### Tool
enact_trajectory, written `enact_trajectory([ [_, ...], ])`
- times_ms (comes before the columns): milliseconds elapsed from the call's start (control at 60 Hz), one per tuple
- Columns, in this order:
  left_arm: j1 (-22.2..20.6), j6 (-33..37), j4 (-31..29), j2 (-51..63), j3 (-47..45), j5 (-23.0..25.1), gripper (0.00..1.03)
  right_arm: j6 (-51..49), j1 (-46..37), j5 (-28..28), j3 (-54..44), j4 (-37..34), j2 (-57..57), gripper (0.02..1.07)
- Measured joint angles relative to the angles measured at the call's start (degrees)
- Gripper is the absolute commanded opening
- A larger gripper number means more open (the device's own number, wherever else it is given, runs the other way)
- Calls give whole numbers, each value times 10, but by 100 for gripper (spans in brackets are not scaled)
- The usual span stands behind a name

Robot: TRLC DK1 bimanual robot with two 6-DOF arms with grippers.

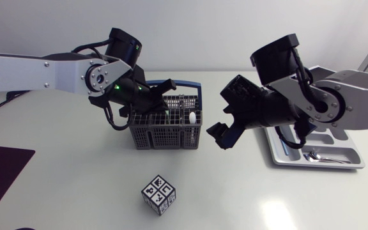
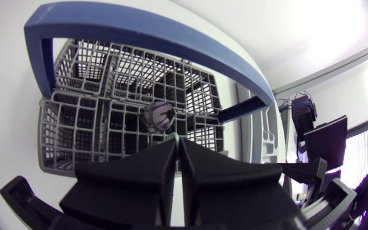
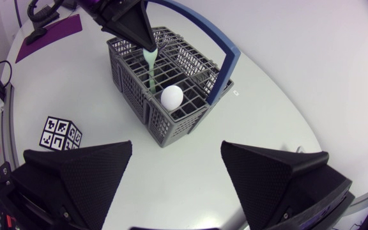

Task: Transfer all utensils from the basket to the drawer tray.

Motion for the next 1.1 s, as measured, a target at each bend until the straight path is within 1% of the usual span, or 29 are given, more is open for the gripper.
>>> enact_trajectory([
  [183, 6, 0, 0, -27, 0, 4, 4, 0, 0, 0, -3, 0, -5, 102],
  [817, 7, 1, -5, -126, -30, 4, 4, 0, 7, 11, -3, -2, -30, 102],
  [1100, 1, 40, -6, -178, -56, 4, 4, -3, 7, 11, -4, -3, -52, 102],
])
